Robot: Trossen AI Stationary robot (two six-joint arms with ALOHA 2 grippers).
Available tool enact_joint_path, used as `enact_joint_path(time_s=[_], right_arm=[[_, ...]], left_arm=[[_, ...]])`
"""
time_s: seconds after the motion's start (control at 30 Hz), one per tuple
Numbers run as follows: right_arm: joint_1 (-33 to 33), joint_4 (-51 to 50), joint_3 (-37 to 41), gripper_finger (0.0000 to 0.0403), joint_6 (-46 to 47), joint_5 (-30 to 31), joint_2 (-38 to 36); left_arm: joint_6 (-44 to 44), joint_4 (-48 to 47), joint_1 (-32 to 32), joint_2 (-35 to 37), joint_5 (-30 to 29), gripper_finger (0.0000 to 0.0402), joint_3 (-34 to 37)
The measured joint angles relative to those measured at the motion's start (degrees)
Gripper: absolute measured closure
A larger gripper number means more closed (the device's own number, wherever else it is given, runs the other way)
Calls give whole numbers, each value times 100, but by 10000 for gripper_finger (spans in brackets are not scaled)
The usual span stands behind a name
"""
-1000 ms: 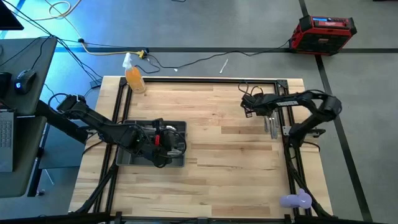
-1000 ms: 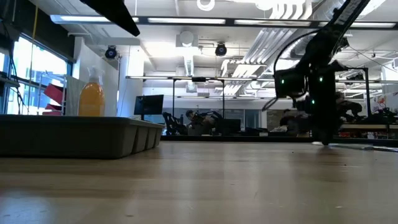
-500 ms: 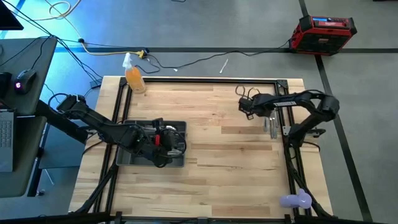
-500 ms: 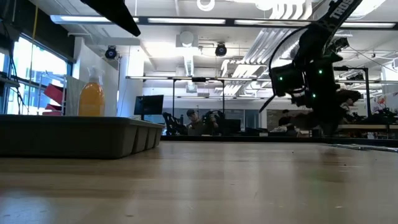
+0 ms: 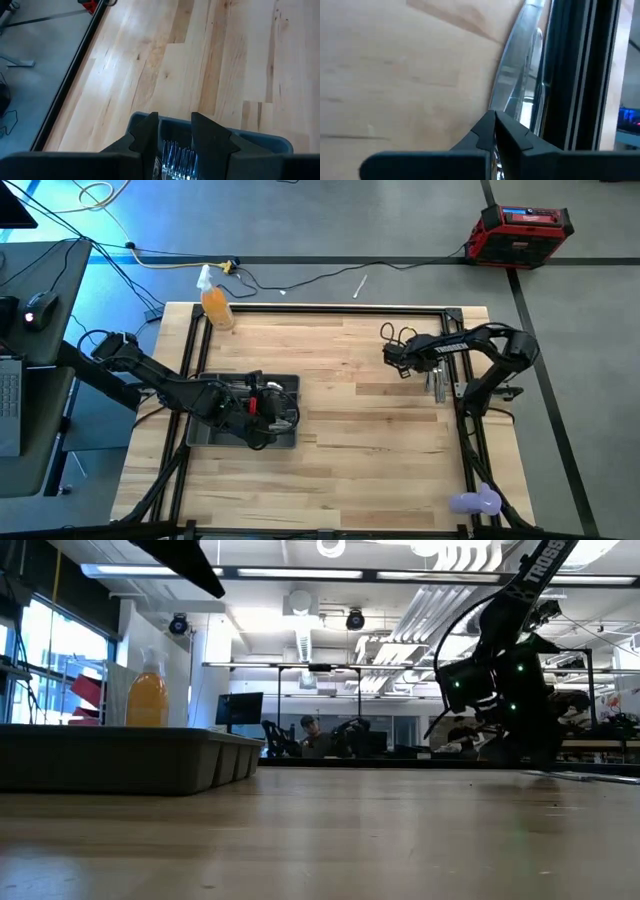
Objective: Sort silverware
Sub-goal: Put the silver knife into the black silverware tray
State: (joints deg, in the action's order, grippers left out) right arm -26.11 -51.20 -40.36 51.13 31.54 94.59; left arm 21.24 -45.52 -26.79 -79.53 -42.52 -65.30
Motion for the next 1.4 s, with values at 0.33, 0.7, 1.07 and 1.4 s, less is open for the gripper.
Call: enact_joint_path(time_s=[0.33, 0.7, 1.07, 1.4], right_arm=[[1296, 162, -14, 403, 108, -687, -13], [1363, -1841, -396, 403, 1139, -107, -35], [1038, -553, 77, 403, 536, -420, -24], [2080, -185, -330, 403, 535, -995, -38]], left_arm=[[-218, 492, 20, -109, 21, 303, 0], [-694, 901, 236, -800, 485, 303, 0], [-696, 807, 326, -848, 492, 303, 2], [-774, 878, 354, -857, 441, 303, 2]])
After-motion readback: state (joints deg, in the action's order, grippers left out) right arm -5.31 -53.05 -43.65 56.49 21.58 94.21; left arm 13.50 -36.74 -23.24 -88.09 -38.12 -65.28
